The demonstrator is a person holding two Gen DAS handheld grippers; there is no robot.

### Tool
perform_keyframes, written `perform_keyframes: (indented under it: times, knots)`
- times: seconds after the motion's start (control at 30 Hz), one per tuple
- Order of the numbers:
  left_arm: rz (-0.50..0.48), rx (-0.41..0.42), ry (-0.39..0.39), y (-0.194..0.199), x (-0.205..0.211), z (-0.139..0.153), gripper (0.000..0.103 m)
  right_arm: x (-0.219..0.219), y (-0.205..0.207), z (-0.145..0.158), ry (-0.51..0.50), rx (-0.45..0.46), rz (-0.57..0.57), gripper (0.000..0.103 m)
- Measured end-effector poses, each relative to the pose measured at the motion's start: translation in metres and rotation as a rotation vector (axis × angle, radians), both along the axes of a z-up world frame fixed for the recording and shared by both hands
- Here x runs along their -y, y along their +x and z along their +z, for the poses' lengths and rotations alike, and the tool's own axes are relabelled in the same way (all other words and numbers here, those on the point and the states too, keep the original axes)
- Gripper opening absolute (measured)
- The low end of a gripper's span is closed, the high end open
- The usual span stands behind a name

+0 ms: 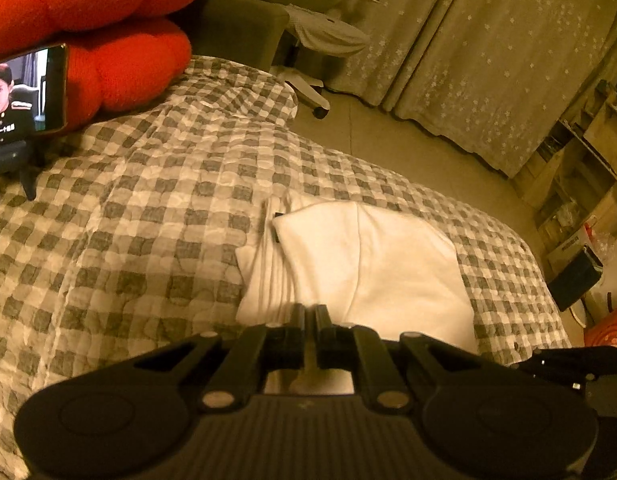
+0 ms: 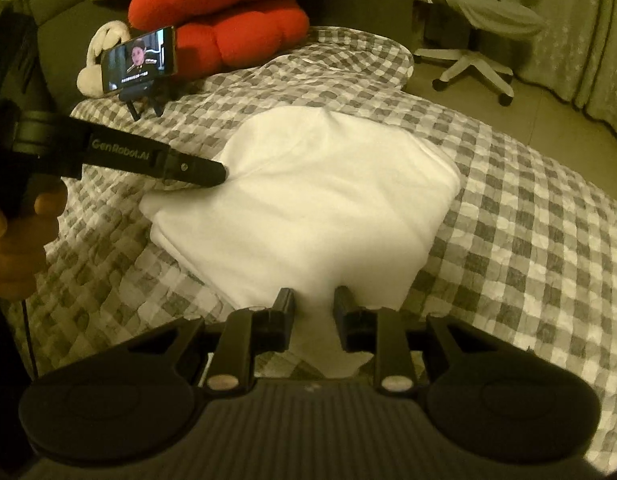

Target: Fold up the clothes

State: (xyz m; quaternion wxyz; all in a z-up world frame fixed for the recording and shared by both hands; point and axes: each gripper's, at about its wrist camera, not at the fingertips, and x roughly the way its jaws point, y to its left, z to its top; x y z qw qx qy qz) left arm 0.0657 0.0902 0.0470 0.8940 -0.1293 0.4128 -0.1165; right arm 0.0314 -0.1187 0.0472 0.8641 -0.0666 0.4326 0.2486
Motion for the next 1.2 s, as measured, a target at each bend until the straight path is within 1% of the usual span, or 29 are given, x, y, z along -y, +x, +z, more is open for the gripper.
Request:
perform_keyframes:
  times: [0.1, 0.2, 0.3, 0.33, 0.5, 0.53, 0.6, 0.67, 0.7, 0.8, 0.9, 0.93, 0.97, 1.03, 1.1, 1.2]
  knots:
    - [0.0, -0.002, -0.004, -0.001, -0.001, 0.0, 0.007, 0.0, -0.002, 0.011, 0.02, 0.017, -0.023, 0.028]
    - [0.005, -0.008, -0.012, -0.001, -0.002, 0.001, 0.007, -0.001, -0.004, 0.018, 0.065, 0.037, -0.009, 0.026]
    - [0.014, -0.021, -0.03, -0.001, -0.003, 0.003, 0.007, -0.014, 0.0, 0.0, -0.001, 0.026, 0.016, 0.026]
    - [0.016, -0.024, -0.035, -0.002, -0.004, 0.004, 0.007, -0.016, 0.0, -0.001, -0.008, 0.024, 0.014, 0.026]
    - [0.033, -0.024, -0.057, -0.013, -0.015, 0.011, 0.007, -0.015, -0.002, 0.007, 0.018, 0.05, 0.006, 0.027]
    - [0.053, -0.036, -0.068, -0.012, -0.02, 0.011, 0.006, -0.016, -0.003, 0.009, 0.033, 0.065, 0.008, 0.027]
    - [0.105, -0.049, -0.118, -0.01, -0.035, 0.01, 0.006, -0.018, -0.004, 0.014, 0.07, 0.098, 0.013, 0.025]
    - [0.132, -0.053, -0.169, -0.008, -0.046, 0.01, 0.006, -0.026, -0.005, 0.015, 0.073, 0.13, 0.022, 0.027]
    - [0.134, -0.058, -0.175, -0.008, -0.047, 0.01, 0.006, -0.03, -0.006, 0.015, 0.073, 0.139, 0.031, 0.027]
    - [0.134, -0.072, -0.18, -0.007, -0.046, 0.007, 0.007, -0.047, -0.009, 0.014, 0.064, 0.175, 0.081, 0.027]
    - [0.135, -0.085, -0.185, -0.006, -0.045, 0.005, 0.007, -0.064, -0.017, 0.008, 0.034, 0.215, 0.153, 0.023]
    - [0.135, -0.09, -0.187, -0.006, -0.045, 0.005, 0.007, -0.068, -0.015, 0.004, 0.023, 0.207, 0.154, 0.021]
    - [0.135, -0.094, -0.188, -0.005, -0.045, 0.004, 0.007, -0.071, -0.013, 0.0, 0.012, 0.195, 0.149, 0.022]
    - [0.131, -0.106, -0.187, -0.005, -0.044, 0.001, 0.007, -0.076, -0.009, -0.006, -0.001, 0.179, 0.145, 0.025]
    - [0.12, -0.123, -0.177, -0.004, -0.04, -0.002, 0.007, -0.078, -0.009, -0.006, -0.01, 0.179, 0.149, 0.028]
    - [0.112, -0.115, -0.171, -0.005, -0.038, -0.001, 0.008, -0.076, -0.014, -0.001, 0.004, 0.219, 0.162, 0.026]
